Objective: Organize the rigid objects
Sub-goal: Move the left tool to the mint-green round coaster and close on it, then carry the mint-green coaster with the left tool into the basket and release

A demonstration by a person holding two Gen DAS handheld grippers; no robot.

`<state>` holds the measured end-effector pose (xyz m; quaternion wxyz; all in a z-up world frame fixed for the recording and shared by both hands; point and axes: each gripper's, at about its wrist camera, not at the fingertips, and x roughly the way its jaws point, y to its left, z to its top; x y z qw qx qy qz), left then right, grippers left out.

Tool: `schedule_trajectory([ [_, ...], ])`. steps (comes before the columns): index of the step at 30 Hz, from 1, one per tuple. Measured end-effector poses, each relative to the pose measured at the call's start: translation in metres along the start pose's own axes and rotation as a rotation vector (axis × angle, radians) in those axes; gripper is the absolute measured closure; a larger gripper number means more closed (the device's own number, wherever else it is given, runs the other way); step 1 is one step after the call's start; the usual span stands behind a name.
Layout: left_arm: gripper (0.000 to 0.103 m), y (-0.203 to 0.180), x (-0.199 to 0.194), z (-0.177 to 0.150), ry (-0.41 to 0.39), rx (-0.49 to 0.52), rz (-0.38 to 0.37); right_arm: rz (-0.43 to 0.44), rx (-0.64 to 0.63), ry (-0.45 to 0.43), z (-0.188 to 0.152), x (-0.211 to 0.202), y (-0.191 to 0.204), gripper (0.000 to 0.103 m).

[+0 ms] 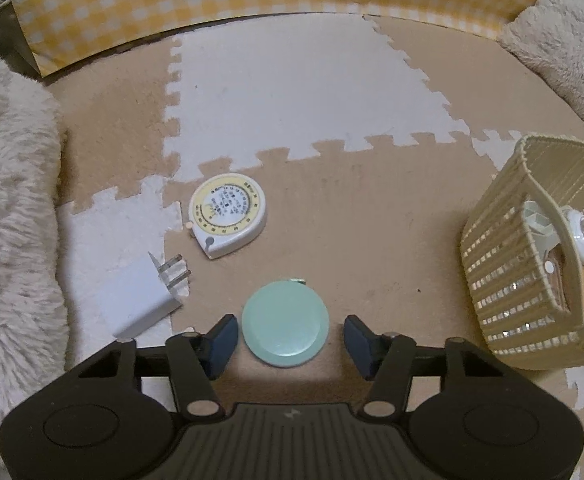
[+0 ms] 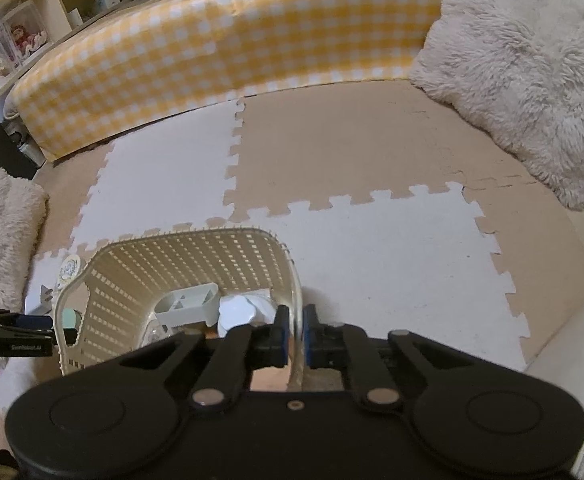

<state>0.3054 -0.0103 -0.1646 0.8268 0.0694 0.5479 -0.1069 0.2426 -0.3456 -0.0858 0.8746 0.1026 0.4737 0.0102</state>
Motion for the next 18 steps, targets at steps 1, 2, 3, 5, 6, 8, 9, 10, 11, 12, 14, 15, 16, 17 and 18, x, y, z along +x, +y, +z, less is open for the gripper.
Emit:
schedule_trajectory([
  [1, 0.048, 0.0002, 0.0014, 0.0005, -0.001, 0.002, 0.002, -0.002, 0.000, 0.002, 0.0002, 0.0000, -0.0003, 0.098],
  [2, 0.050, 0.0006, 0.0029, 0.0009, 0.000, 0.001, 0.003, 0.000, 0.002, 0.003, 0.0002, 0.0000, -0.0007, 0.098],
  [3, 0.051, 0.0011, 0.0043, 0.0011, 0.002, -0.001, 0.006, 0.000, 0.002, 0.004, 0.0002, 0.0001, -0.0007, 0.098],
  [5, 0.052, 0.0031, 0.0070, 0.0009, 0.008, -0.007, 0.003, -0.001, 0.001, 0.005, -0.0002, 0.0002, -0.0006, 0.098],
  [6, 0.052, 0.0045, 0.0076, 0.0009, 0.010, -0.014, -0.002, -0.001, 0.001, 0.006, -0.0001, 0.0002, -0.0008, 0.098],
  [8, 0.052, 0.0073, 0.0075, 0.0012, 0.011, -0.035, -0.014, 0.000, 0.004, 0.011, -0.0002, 0.0010, -0.0008, 0.098],
  [9, 0.052, 0.0082, 0.0076, 0.0011, 0.012, -0.043, -0.018, 0.000, 0.005, 0.013, -0.0005, 0.0016, -0.0008, 0.098],
  [10, 0.052, 0.0089, 0.0076, 0.0008, 0.011, -0.049, -0.021, -0.001, 0.004, 0.015, -0.0005, 0.0017, -0.0003, 0.098],
  [11, 0.052, 0.0087, 0.0075, 0.0005, 0.010, -0.050, -0.022, -0.002, 0.003, 0.015, -0.0006, 0.0019, -0.0005, 0.098],
  [12, 0.052, 0.0083, 0.0076, 0.0006, 0.011, -0.047, -0.021, -0.003, 0.003, 0.016, -0.0007, 0.0018, -0.0002, 0.098],
  [14, 0.053, 0.0068, 0.0074, 0.0005, 0.012, -0.041, -0.017, -0.005, 0.001, 0.016, -0.0008, 0.0017, 0.0000, 0.098],
  [15, 0.053, 0.0064, 0.0073, 0.0004, 0.012, -0.041, -0.017, -0.004, 0.001, 0.017, -0.0007, 0.0021, -0.0003, 0.098],
  [16, 0.053, 0.0063, 0.0067, 0.0006, 0.014, -0.043, -0.017, -0.005, -0.001, 0.017, -0.0008, 0.0020, -0.0001, 0.098],
  [17, 0.053, 0.0069, 0.0056, 0.0009, 0.014, -0.049, -0.018, -0.005, -0.001, 0.017, -0.0007, 0.0019, -0.0002, 0.098],
  [18, 0.053, 0.0084, 0.0036, 0.0018, 0.008, -0.059, -0.020, -0.004, -0.001, 0.016, -0.0006, 0.0019, -0.0007, 0.098],
])
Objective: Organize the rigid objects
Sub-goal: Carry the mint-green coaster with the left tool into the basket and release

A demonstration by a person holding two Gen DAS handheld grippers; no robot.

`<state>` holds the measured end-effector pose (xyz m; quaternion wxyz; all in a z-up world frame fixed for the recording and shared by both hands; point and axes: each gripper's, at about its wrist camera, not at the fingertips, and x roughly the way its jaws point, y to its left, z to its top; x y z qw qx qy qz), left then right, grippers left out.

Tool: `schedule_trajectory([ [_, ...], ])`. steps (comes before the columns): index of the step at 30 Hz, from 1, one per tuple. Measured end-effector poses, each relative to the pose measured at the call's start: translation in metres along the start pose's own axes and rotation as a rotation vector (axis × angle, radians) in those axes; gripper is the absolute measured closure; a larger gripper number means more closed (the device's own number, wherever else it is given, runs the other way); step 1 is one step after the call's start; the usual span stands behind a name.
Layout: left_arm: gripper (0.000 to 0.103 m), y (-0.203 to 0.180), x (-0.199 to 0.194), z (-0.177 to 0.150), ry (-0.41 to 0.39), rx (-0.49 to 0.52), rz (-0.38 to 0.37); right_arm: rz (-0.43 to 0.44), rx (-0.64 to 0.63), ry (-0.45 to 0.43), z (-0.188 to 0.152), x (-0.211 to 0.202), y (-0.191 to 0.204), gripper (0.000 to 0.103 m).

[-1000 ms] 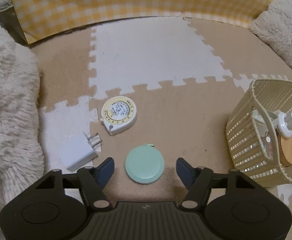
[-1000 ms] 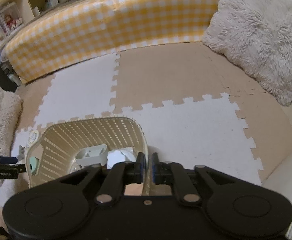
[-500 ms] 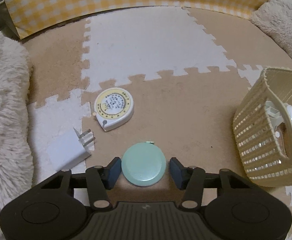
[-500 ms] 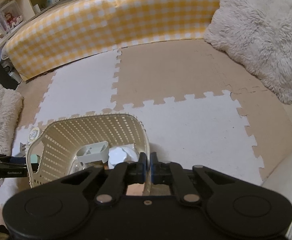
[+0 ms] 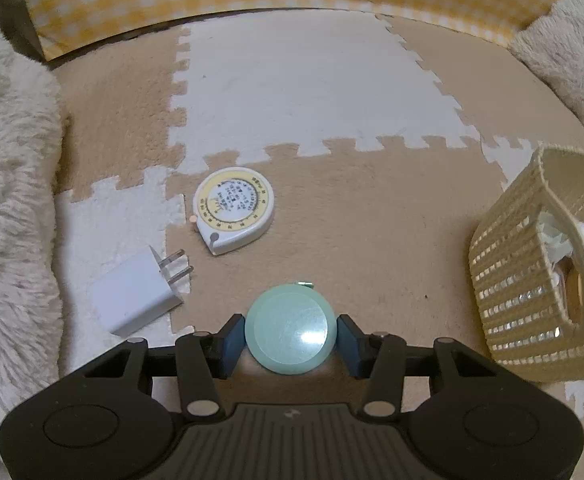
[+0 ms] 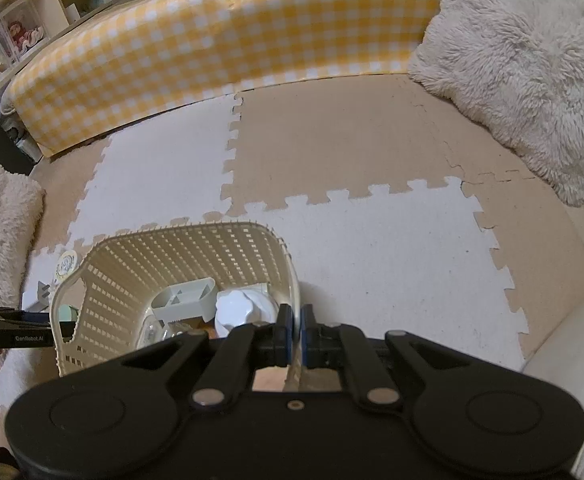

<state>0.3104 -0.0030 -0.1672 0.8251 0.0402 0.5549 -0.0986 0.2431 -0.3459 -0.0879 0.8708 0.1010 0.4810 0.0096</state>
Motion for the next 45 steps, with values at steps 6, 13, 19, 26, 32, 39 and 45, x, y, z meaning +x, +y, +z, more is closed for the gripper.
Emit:
schedule_trajectory([
  [6, 0.053, 0.007, -0.028, 0.008, -0.083, -0.086, -0.057, -0.003, -0.003, -0.001, 0.000, 0.000, 0.001, 0.098],
  [13, 0.053, -0.014, -0.072, 0.013, -0.208, -0.090, -0.171, -0.007, -0.009, -0.002, 0.000, 0.000, 0.002, 0.098],
  [19, 0.053, -0.041, -0.107, 0.008, -0.305, -0.037, -0.273, -0.008, -0.011, -0.003, 0.000, 0.000, 0.002, 0.098],
  [26, 0.053, -0.087, -0.116, -0.001, -0.297, 0.082, -0.360, -0.010, -0.014, -0.003, 0.000, 0.000, 0.002, 0.098],
  [32, 0.053, -0.122, -0.105, -0.011, -0.258, 0.235, -0.307, -0.011, -0.016, -0.003, 0.000, 0.000, 0.002, 0.098],
  [39, 0.053, -0.133, -0.088, -0.015, -0.223, 0.314, -0.245, -0.011, -0.016, -0.003, 0.000, 0.000, 0.001, 0.098],
  [45, 0.053, -0.134, -0.080, -0.015, -0.194, 0.332, -0.224, -0.011, -0.016, -0.004, 0.000, 0.000, 0.002, 0.098],
])
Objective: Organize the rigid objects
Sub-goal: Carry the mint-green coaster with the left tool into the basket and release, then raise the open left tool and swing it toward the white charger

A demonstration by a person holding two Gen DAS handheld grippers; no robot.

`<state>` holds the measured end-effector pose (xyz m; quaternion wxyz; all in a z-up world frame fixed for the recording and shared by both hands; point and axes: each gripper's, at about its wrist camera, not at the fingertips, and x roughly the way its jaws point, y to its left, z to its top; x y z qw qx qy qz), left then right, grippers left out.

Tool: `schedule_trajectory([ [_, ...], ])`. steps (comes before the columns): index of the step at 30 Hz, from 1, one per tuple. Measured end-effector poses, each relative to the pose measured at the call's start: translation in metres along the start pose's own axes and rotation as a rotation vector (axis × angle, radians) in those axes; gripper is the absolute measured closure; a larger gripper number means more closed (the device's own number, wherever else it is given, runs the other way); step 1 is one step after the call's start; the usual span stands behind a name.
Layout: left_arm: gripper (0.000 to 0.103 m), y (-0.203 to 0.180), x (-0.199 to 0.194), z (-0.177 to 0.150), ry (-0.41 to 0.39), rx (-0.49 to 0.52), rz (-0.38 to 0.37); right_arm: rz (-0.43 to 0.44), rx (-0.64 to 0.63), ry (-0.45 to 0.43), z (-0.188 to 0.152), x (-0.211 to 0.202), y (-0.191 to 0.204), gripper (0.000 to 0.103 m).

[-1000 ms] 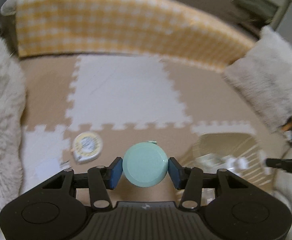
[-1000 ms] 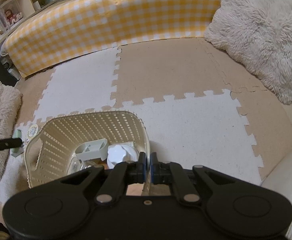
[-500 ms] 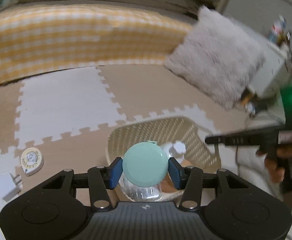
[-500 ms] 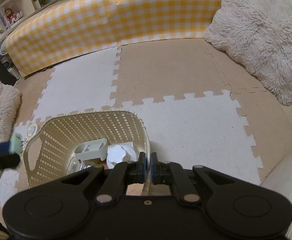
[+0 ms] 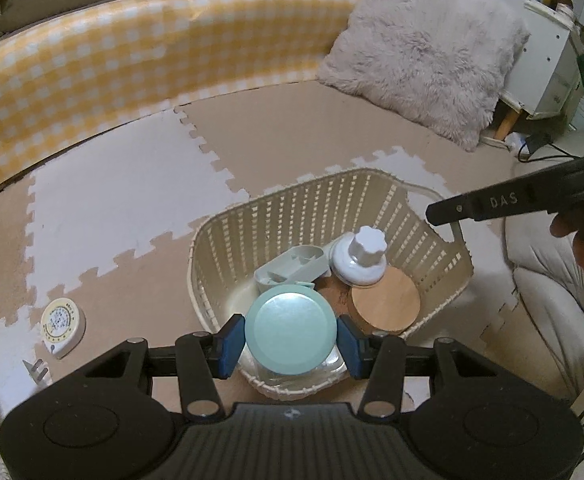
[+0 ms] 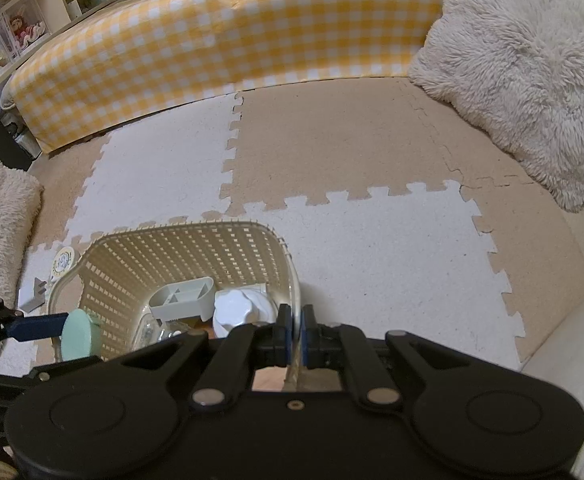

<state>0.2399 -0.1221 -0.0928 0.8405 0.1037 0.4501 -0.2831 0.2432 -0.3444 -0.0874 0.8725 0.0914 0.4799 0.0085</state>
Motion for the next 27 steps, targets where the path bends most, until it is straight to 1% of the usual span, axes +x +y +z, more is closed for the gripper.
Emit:
schedule_trajectory([
  [7, 0.051, -0.0033, 0.0016, -0.0017, 0.016, 0.012, 0.000, -0.001, -0.003, 0.003, 0.0001, 0.0003, -0.0004, 0.098],
  [11, 0.047, -0.0046, 0.0008, -0.0017, 0.019, 0.013, -0.005, -0.002, -0.004, 0.005, 0.0000, 0.0006, -0.0005, 0.098],
  [27, 0.046, -0.0080, -0.0026, -0.0011, 0.014, 0.012, -0.010, -0.004, -0.006, 0.005, -0.0005, 0.0012, 0.0010, 0.098],
])
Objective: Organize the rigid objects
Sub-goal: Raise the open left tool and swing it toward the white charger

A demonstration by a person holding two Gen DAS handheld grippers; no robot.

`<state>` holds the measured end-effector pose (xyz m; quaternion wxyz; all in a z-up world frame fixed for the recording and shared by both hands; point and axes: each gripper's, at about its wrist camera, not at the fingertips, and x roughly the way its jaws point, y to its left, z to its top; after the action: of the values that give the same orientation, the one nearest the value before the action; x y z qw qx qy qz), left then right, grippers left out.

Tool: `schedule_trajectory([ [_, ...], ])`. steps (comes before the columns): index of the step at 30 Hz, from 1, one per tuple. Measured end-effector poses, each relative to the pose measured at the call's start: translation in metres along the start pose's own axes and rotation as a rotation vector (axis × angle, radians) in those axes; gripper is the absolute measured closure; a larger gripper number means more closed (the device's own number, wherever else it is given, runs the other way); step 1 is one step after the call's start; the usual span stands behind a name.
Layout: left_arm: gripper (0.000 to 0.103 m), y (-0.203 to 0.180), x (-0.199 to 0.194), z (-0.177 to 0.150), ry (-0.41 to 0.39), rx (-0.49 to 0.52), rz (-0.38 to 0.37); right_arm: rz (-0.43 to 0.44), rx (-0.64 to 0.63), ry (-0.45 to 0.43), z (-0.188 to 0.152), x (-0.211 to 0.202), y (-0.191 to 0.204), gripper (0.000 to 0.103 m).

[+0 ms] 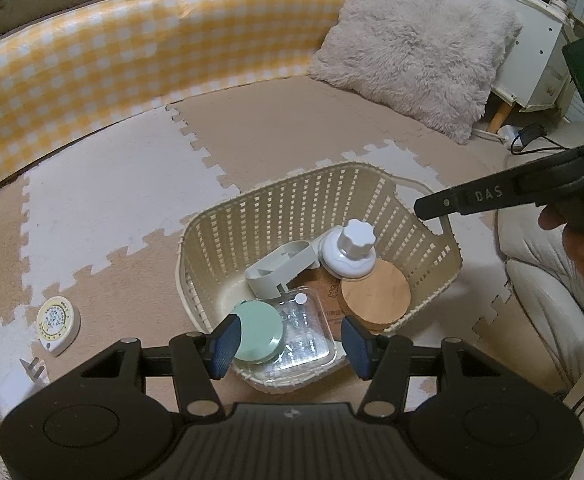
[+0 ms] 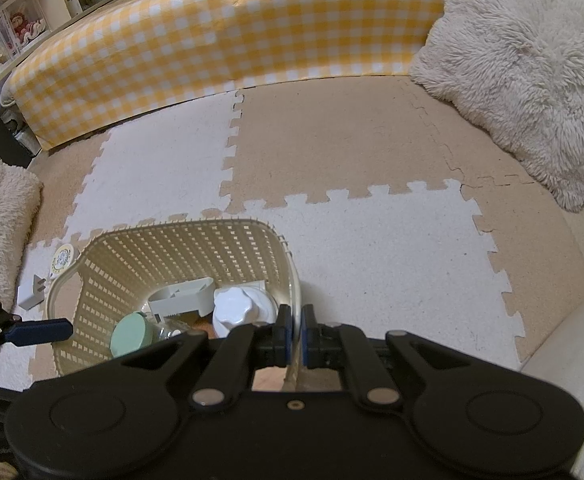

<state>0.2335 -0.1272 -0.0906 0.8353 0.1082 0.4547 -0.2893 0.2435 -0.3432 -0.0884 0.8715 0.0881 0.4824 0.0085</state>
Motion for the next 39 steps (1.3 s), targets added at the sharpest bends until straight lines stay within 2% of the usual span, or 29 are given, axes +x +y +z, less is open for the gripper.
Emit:
schedule_trajectory([
  [3, 0.045, -0.003, -0.003, 0.000, -0.006, 0.002, -0.007, 0.000, 0.001, 0.000, 0.000, 0.000, 0.000, 0.098],
  [5, 0.038, -0.005, -0.005, 0.001, -0.009, 0.006, -0.013, 0.000, 0.000, 0.000, 0.000, 0.000, 0.000, 0.098],
  [10, 0.036, -0.011, -0.013, 0.002, -0.022, 0.022, -0.021, 0.000, 0.000, 0.000, 0.000, 0.000, 0.000, 0.098],
  [18, 0.016, -0.019, -0.025, 0.003, -0.057, 0.040, 0.004, 0.000, 0.000, 0.000, 0.000, 0.000, 0.000, 0.098],
  [23, 0.000, -0.016, -0.035, 0.004, -0.106, 0.023, 0.031, -0.001, -0.002, 0.000, 0.000, 0.000, 0.000, 0.098],
  [33, 0.000, 0.015, -0.047, 0.008, -0.203, -0.090, 0.091, -0.001, -0.002, 0.000, 0.000, 0.000, 0.000, 0.098],
  [39, 0.000, 0.047, -0.046, 0.008, -0.233, -0.173, 0.182, -0.001, -0.002, 0.000, 0.000, 0.000, 0.000, 0.098],
])
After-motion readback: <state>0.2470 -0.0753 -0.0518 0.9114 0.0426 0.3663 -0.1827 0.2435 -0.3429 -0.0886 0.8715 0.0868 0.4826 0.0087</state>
